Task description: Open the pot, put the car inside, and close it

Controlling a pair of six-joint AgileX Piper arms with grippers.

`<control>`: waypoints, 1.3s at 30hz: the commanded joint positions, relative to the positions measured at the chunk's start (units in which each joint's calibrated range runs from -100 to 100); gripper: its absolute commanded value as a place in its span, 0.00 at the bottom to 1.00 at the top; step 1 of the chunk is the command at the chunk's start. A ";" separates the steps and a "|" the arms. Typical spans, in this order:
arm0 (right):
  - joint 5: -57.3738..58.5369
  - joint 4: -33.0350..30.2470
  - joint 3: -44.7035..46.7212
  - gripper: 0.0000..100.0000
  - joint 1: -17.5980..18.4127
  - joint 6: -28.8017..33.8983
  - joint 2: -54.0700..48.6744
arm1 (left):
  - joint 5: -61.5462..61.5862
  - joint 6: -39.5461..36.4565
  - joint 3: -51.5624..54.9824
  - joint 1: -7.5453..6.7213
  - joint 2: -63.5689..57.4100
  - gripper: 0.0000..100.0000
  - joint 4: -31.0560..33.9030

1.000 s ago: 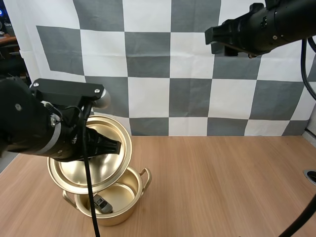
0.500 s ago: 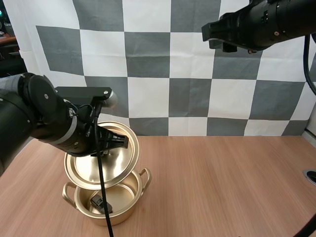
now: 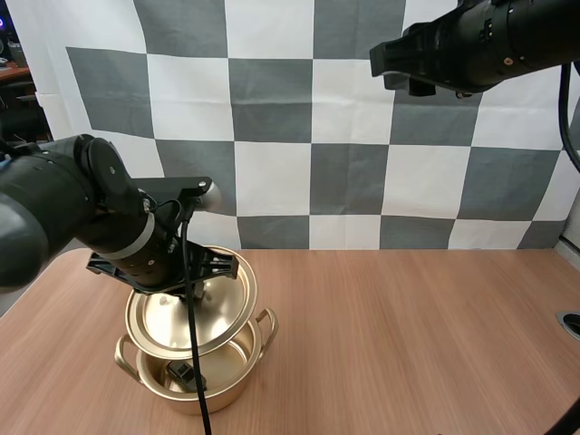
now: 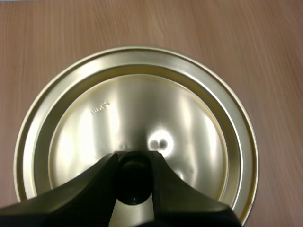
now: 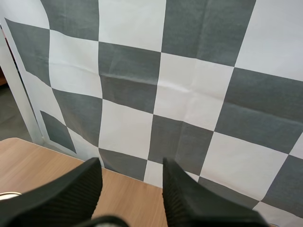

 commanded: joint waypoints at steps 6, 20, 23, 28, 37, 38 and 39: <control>0.00 -0.05 0.05 0.67 0.01 -0.05 0.00 | 3.86 0.27 0.00 -0.01 0.04 0.00 -0.06; 0.00 -0.05 0.05 0.67 0.01 -0.05 0.00 | 2.72 0.76 2.72 -0.01 5.93 0.00 -0.17; 0.00 -0.05 0.05 0.67 0.01 -0.05 0.00 | -0.66 0.76 4.33 -0.01 7.64 0.00 -0.17; 0.00 -0.04 0.05 0.67 0.01 -0.45 0.00 | -2.29 1.09 4.57 -0.01 8.24 0.00 -0.29; 0.00 0.32 0.05 0.67 0.01 -0.43 0.00 | -3.93 1.11 4.57 -0.01 8.45 0.00 -0.29; 0.00 0.32 0.05 0.67 0.01 -0.43 0.00 | -3.77 1.11 4.57 -0.01 8.91 0.00 -0.29; 0.00 0.32 0.05 0.67 0.01 -0.43 0.00 | -3.35 1.11 4.57 -0.01 9.60 0.00 -0.29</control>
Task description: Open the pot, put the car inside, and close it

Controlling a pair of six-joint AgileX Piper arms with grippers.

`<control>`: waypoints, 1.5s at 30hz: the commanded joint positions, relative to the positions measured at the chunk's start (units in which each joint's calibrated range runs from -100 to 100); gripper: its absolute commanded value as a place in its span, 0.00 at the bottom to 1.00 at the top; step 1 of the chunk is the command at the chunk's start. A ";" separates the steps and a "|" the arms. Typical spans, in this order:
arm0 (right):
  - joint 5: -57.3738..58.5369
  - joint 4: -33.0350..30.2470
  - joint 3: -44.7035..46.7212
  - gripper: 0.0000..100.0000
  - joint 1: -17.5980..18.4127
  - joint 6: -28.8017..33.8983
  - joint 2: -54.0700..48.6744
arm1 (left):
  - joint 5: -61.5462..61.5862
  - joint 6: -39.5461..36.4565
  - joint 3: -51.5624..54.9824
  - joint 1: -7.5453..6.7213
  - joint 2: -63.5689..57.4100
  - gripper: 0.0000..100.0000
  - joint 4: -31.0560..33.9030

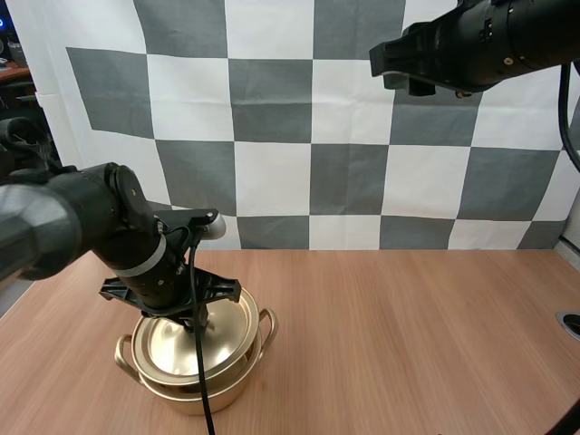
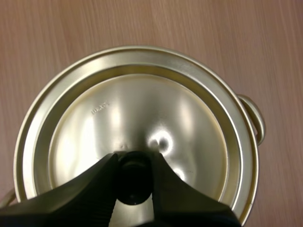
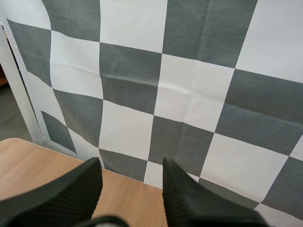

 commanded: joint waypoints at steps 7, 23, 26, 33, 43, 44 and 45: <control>0.00 0.09 0.05 0.67 0.01 -0.04 0.00 | 0.76 0.02 0.00 -0.01 4.49 0.00 -0.35; 0.00 0.11 0.05 0.67 0.01 -0.30 0.00 | -0.47 0.02 0.00 -0.01 4.34 0.00 1.11; 0.00 0.11 0.05 0.67 0.01 -0.30 0.00 | -0.47 0.02 0.00 -0.01 4.34 0.00 1.11; 0.00 0.11 0.05 0.67 0.01 -0.30 0.00 | -0.47 -0.36 0.00 -0.01 4.34 0.00 0.92; 0.00 0.11 0.05 0.67 0.01 -0.39 0.00 | 1.82 0.07 0.00 -0.01 4.34 0.07 3.90; 0.00 0.11 0.05 0.67 0.01 -0.39 0.00 | 1.82 0.07 0.00 -0.01 4.34 0.09 4.11; 0.00 0.11 0.05 0.66 0.01 -0.39 0.00 | 1.96 0.47 0.00 -0.01 4.34 0.12 4.21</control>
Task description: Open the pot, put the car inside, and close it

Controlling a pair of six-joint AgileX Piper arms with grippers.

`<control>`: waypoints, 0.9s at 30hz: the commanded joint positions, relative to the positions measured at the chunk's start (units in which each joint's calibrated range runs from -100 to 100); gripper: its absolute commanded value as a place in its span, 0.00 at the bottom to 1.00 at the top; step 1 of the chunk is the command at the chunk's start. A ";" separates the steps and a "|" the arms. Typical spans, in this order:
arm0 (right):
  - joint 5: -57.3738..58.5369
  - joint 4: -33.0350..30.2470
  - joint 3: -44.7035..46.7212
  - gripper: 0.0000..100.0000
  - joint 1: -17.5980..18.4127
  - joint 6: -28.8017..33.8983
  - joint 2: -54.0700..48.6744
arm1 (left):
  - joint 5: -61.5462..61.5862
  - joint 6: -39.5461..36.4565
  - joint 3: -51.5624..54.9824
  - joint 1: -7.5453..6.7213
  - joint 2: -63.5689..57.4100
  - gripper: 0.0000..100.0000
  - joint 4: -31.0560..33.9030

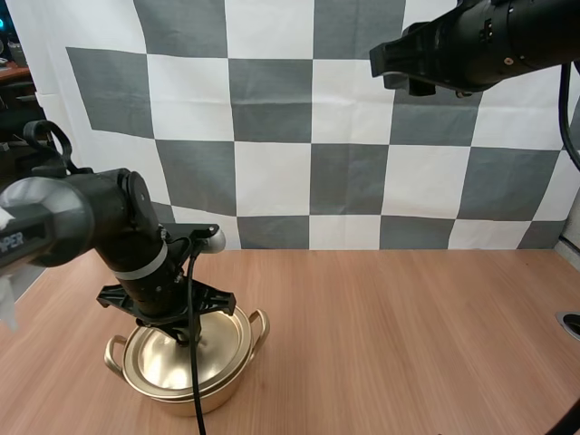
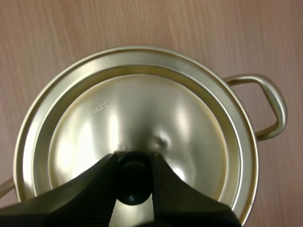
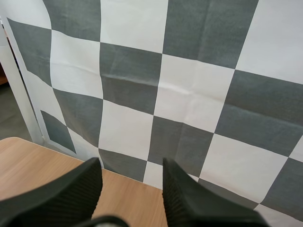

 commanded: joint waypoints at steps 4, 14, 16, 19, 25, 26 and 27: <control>0.00 0.01 0.05 0.60 0.01 0.04 0.00 | 0.20 0.75 0.00 -0.01 -0.09 0.22 0.16; 0.00 0.01 0.05 0.58 0.01 0.04 0.00 | 0.62 2.26 0.00 -0.01 -0.09 0.46 0.04; 0.00 0.01 0.05 0.58 0.01 0.04 0.00 | 0.62 2.70 0.00 -0.01 -0.09 0.60 0.04; 0.00 0.01 0.05 0.58 0.01 0.04 0.00 | 0.16 3.87 0.00 -0.01 -0.09 0.85 0.04; 0.00 0.01 0.05 0.58 0.01 0.04 0.00 | -1.11 6.05 0.00 -0.01 -0.09 1.00 0.04; 0.00 0.01 0.05 0.58 0.01 0.04 0.00 | -1.73 6.18 0.00 -0.01 -0.09 1.00 0.04; 0.00 0.01 0.05 0.58 0.01 0.04 0.00 | -2.50 6.34 0.00 -0.01 -0.09 1.00 -0.04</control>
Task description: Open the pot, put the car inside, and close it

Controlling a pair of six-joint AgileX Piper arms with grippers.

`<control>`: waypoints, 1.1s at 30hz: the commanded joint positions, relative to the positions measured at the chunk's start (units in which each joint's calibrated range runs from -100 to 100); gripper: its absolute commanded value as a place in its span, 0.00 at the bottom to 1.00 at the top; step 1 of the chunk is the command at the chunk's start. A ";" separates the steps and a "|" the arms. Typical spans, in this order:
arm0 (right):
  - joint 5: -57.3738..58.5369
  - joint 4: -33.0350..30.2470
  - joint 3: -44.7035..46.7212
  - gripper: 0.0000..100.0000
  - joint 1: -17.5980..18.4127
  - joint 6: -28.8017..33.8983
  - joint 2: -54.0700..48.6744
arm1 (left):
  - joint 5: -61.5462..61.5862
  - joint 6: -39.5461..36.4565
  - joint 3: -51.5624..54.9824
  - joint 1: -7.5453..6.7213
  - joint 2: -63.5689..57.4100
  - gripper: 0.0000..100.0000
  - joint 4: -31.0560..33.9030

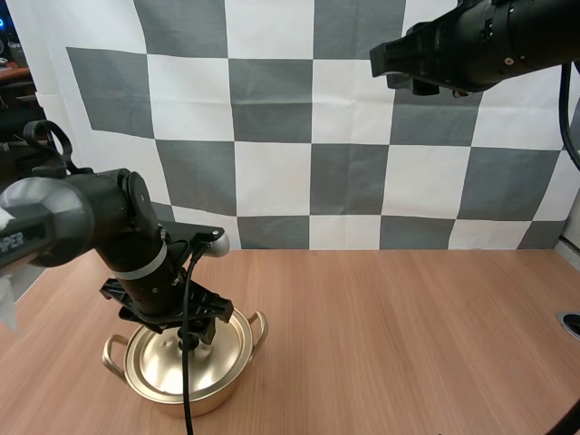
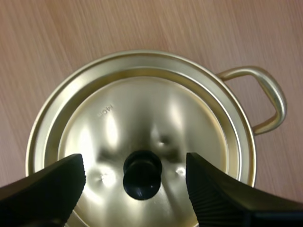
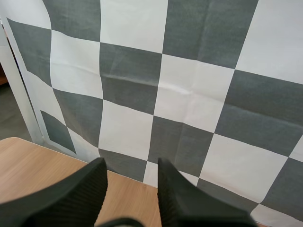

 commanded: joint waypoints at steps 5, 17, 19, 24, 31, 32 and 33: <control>0.00 0.01 0.05 0.58 0.01 0.04 0.00 | -2.28 0.09 -0.42 -0.01 -0.20 1.00 -0.26; 0.00 -0.60 0.05 0.58 0.01 0.04 0.00 | -3.14 -7.51 -9.23 -0.01 -0.20 1.00 7.31; 0.00 -0.83 0.05 0.58 0.01 0.04 0.00 | -2.73 -9.19 -11.28 -0.01 -0.20 1.00 7.88; 0.00 -0.83 0.05 0.58 0.01 0.04 0.00 | 1.58 -9.96 -18.87 -0.01 -0.82 1.00 7.88; 0.00 -1.22 0.05 0.58 0.01 0.04 0.00 | 1.76 -9.96 -22.73 -0.01 -2.92 1.00 7.88; 0.00 -1.34 0.05 0.58 0.01 0.04 0.00 | 1.76 -9.96 -22.73 -0.01 -3.23 1.00 7.88; 0.00 -1.58 0.05 0.58 0.01 0.04 0.00 | 1.76 -9.96 -22.73 -0.01 -3.35 1.00 7.88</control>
